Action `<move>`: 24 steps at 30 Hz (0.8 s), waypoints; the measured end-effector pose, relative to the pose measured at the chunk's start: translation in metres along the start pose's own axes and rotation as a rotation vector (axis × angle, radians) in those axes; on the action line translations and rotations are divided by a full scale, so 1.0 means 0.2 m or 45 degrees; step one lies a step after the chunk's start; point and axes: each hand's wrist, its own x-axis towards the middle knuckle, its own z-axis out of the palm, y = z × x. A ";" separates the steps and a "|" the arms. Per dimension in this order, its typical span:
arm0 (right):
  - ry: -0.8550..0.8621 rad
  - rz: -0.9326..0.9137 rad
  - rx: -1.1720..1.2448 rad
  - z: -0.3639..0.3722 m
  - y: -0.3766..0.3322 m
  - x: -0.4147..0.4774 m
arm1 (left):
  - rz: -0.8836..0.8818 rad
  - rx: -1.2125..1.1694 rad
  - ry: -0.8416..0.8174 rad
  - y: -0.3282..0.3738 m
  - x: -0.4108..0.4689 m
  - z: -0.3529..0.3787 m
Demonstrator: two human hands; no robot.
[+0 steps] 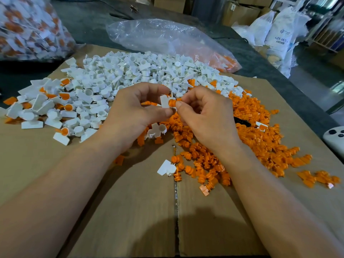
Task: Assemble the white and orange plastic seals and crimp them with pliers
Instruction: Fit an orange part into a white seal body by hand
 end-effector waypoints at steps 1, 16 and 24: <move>-0.001 0.000 -0.011 0.00 0.00 0.00 | -0.001 -0.002 -0.004 0.00 0.00 0.00; -0.132 0.026 -0.194 -0.03 -0.02 0.00 | 0.048 0.040 -0.029 0.01 0.00 0.00; -0.190 0.033 -0.092 -0.03 -0.03 0.00 | 0.045 0.029 -0.003 0.01 -0.01 0.00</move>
